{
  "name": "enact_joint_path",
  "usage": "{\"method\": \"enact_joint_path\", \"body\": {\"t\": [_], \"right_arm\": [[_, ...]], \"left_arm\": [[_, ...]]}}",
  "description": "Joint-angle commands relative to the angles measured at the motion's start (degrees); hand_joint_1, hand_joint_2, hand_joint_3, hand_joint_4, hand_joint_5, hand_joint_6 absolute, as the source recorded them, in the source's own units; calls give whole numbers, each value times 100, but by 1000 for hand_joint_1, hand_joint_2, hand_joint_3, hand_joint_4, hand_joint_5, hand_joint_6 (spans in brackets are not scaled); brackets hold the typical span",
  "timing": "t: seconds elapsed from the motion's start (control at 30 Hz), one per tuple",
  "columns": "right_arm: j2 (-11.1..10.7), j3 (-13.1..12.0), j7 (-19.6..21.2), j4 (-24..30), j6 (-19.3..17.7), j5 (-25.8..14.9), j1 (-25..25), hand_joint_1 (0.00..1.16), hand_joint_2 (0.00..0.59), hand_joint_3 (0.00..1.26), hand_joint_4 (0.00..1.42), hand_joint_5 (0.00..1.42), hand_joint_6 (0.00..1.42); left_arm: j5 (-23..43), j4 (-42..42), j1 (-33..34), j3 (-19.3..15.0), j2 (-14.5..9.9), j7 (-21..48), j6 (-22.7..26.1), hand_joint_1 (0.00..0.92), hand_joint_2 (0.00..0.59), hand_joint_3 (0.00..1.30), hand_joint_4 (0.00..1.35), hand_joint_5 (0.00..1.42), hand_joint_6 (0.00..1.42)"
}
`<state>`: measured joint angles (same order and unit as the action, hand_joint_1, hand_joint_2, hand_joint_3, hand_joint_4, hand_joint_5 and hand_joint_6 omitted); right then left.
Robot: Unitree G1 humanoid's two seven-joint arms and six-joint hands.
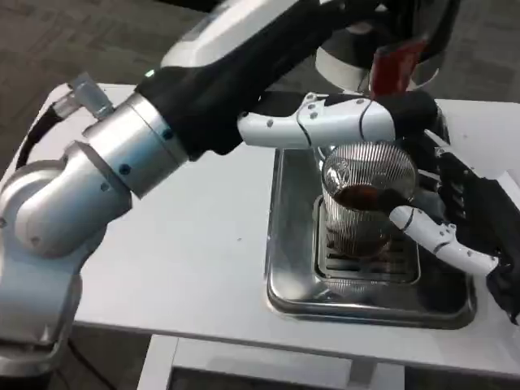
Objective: Grasp the cup under the faucet to collect the drink, then remove the cup.
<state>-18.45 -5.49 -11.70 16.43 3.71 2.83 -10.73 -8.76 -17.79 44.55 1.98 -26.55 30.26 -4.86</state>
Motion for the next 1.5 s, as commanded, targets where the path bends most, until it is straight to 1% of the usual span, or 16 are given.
{"method": "enact_joint_path", "body": {"t": [0.03,0.2,0.47,0.73,0.93,1.03,1.13,1.17,1.27,1.4,1.5], "right_arm": [[-15,-40,-60,135,5,-97,130,512,269,96,87,210,287],[-32,-88,-91,153,-17,-145,153,512,269,96,87,210,287],[-54,-163,-113,201,-23,-202,213,512,269,90,87,231,330],[-67,-191,-130,200,-21,-257,225,512,269,85,87,235,351],[-69,-202,-124,201,-7,-245,217,512,269,77,88,235,365],[-76,-204,-131,208,1,-240,215,513,268,77,92,235,367],[-69,-195,-117,232,8,-218,226,517,265,77,94,235,368],[-67,-190,-113,238,10,-209,229,518,264,77,93,235,368],[-50,-171,-97,242,4,-193,240,523,262,77,88,235,361],[2,-121,-59,211,-11,-164,234,524,257,77,87,235,361],[34,-70,-25,169,-11,-141,214,535,246,67,87,235,361]], "left_arm": [[104,-427,-198,-250,-87,-133,165,90,82,149,79,261,247],[-9,-858,-469,-481,-240,-198,342,90,82,150,82,261,248],[-13,-1585,-1393,-940,-389,-275,660,90,82,161,100,261,248],[71,-2005,-2319,-1502,-467,-322,773,93,91,171,117,261,244],[122,-2130,-3054,-1812,-445,-362,699,94,92,172,124,264,243],[138,-2160,-3538,-2004,-401,-438,629,94,92,172,125,265,243],[163,-2161,-3837,-2115,-401,-477,569,94,92,172,127,265,243],[166,-2164,-3904,-2136,-410,-489,556,94,92,172,129,266,243],[221,-2184,-4167,-2240,-325,-574,532,95,92,173,134,266,243],[208,-2155,-4415,-2247,-409,-549,431,95,93,173,138,266,243],[237,-2124,-4533,-2323,-395,-596,397,95,93,173,139,266,243]]}}
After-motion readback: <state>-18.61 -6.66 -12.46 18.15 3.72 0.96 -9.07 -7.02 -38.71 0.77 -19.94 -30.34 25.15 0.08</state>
